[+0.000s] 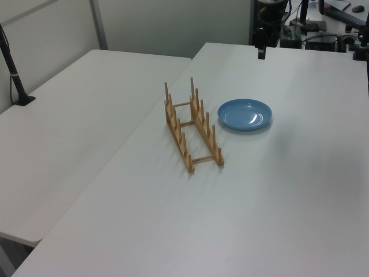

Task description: Place plate in plate rack

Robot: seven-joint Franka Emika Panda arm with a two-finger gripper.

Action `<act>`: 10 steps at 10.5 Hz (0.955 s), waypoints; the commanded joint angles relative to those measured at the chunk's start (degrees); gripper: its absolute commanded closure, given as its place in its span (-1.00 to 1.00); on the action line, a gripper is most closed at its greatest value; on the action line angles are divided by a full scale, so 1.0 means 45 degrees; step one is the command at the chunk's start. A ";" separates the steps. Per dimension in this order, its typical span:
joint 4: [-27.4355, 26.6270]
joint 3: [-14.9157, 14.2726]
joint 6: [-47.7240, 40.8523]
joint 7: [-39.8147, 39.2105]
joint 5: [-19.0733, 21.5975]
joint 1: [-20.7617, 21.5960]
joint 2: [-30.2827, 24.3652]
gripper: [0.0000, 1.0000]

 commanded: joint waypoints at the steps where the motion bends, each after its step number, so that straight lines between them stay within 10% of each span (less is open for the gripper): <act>1: -0.0090 -0.0027 0.0778 -0.1112 0.0767 -0.0461 0.0191 -1.00; 10: -0.0051 -0.0066 0.1640 -0.4572 0.0944 -0.1829 0.2280 -1.00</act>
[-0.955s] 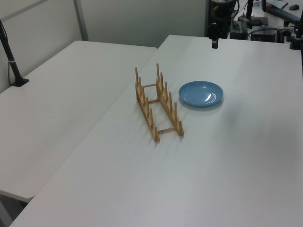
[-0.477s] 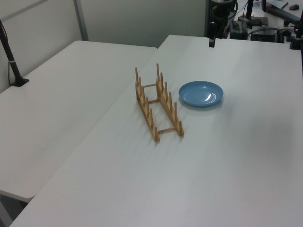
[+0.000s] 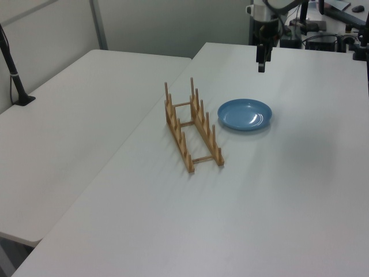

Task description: Place plate in plate rack

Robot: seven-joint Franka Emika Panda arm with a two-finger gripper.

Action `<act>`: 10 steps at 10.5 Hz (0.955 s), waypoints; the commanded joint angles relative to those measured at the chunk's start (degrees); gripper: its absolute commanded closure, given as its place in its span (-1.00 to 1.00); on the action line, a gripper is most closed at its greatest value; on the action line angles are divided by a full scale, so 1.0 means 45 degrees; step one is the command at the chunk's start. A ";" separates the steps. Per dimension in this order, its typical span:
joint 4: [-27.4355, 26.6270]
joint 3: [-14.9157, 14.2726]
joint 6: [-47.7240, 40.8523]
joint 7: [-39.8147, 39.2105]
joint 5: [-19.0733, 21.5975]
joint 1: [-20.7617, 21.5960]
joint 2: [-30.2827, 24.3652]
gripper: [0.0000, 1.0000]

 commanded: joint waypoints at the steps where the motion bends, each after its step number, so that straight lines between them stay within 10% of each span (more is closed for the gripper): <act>1: -0.0017 -0.0033 0.0237 -0.0634 0.0243 -0.0129 0.0327 -1.00; 10: -0.0036 -0.0033 0.1679 -0.0830 0.0204 -0.0285 0.1479 -0.80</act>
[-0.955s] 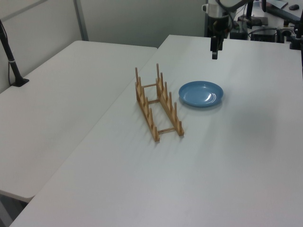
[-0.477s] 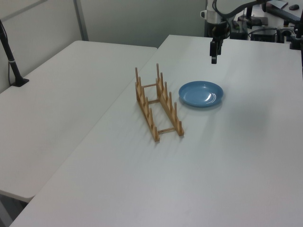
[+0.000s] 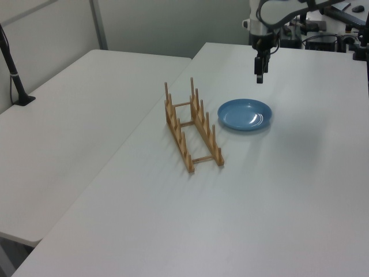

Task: Place plate in plate rack
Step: 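Move the gripper down to the rim of the blue plate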

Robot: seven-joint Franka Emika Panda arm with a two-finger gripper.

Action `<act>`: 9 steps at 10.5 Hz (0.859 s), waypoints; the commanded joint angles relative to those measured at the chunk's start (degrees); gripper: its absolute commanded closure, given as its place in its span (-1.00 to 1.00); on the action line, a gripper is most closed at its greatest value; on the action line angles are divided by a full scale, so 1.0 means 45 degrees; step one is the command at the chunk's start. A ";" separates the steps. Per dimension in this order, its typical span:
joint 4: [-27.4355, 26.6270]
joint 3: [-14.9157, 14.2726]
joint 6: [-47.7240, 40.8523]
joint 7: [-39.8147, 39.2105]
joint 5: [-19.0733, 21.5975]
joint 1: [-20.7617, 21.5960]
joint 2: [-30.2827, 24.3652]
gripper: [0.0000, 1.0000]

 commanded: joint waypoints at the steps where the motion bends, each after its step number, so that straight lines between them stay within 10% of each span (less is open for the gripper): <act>1: -0.0034 -0.0055 0.1401 -0.0345 0.0202 -0.0076 0.0718 -0.79; 9: -0.0015 0.0023 0.3438 -0.0091 0.0299 -0.0057 0.2147 -0.38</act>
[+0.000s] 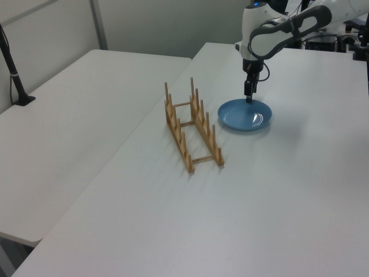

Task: Place plate in plate rack
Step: 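Move the gripper down to the rim of the blue plate, then close the gripper on the blue plate's rim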

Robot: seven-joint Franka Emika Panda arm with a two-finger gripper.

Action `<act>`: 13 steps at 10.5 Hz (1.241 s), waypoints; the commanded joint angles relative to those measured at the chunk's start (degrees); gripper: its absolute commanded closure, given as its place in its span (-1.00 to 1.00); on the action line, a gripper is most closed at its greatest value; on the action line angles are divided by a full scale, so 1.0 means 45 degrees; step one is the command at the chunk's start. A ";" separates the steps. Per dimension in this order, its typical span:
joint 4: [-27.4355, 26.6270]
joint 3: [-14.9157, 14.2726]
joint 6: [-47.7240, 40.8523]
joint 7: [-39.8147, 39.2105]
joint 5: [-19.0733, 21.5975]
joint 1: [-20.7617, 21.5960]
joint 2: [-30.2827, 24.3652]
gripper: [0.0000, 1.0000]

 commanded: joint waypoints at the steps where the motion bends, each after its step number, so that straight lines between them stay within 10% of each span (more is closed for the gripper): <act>1: -0.0020 0.0029 0.0375 -0.0053 0.0490 0.0113 0.0064 -0.33; 6: 0.0234 0.0126 0.0238 -0.0053 0.0960 0.0212 0.0045 0.21; 13: 0.0175 0.0126 0.0258 -0.0189 0.0921 0.0192 0.0064 0.23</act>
